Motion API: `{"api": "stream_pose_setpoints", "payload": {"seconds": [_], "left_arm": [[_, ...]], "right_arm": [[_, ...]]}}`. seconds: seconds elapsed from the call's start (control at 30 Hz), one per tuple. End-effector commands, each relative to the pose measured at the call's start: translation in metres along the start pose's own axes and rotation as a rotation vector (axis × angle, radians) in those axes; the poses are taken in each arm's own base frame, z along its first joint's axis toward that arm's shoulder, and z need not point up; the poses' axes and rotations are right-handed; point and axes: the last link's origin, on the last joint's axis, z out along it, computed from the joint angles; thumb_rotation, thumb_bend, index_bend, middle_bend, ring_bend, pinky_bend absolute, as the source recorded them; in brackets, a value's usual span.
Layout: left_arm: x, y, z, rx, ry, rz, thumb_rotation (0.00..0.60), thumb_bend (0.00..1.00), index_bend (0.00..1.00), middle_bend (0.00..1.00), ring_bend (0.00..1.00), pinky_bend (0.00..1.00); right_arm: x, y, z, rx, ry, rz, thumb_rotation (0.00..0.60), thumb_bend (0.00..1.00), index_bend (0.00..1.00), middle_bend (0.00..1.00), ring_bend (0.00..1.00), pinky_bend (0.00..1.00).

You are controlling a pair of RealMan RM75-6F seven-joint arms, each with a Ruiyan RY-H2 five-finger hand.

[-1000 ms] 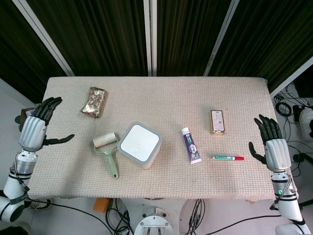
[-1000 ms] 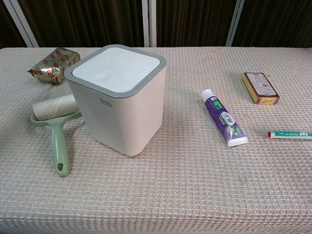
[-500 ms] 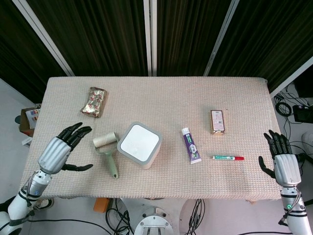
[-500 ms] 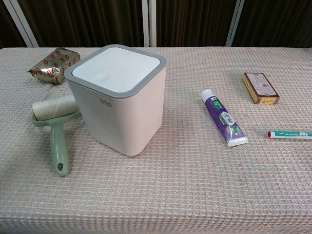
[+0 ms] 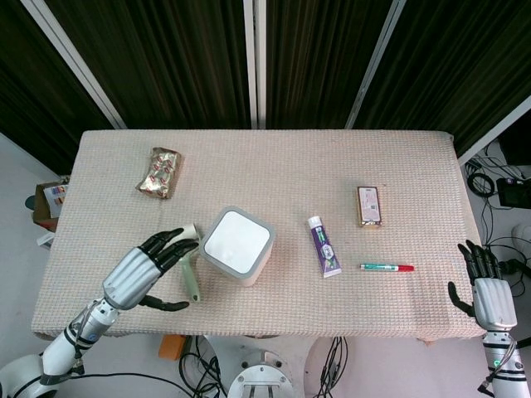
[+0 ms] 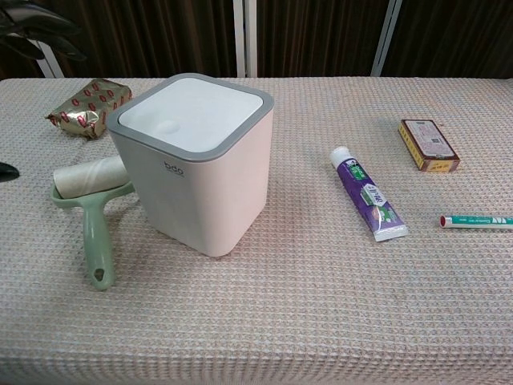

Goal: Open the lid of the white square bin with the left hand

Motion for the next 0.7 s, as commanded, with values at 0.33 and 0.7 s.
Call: {"api": "stream_pose_setpoints", "payload": {"seconds": [0.33,0.7], "left_arm": [[-0.017,0.027,0.04,-0.107,-0.024,0.036,0.294,0.11,0.12,0.23,0.07,0.21],[-0.034,0.032,0.053,-0.122,-0.074,0.069,0.293,0.11,0.12,0.28,0.07,0.21]], "right_arm": [[-0.001,0.003,0.0,-0.011,0.002,0.013,0.6,0.36,0.0,0.0,0.0,0.0],[0.002,0.004,0.0,-0.01,0.01,0.021,0.6,0.36,0.0,0.0,0.0,0.0]]}}
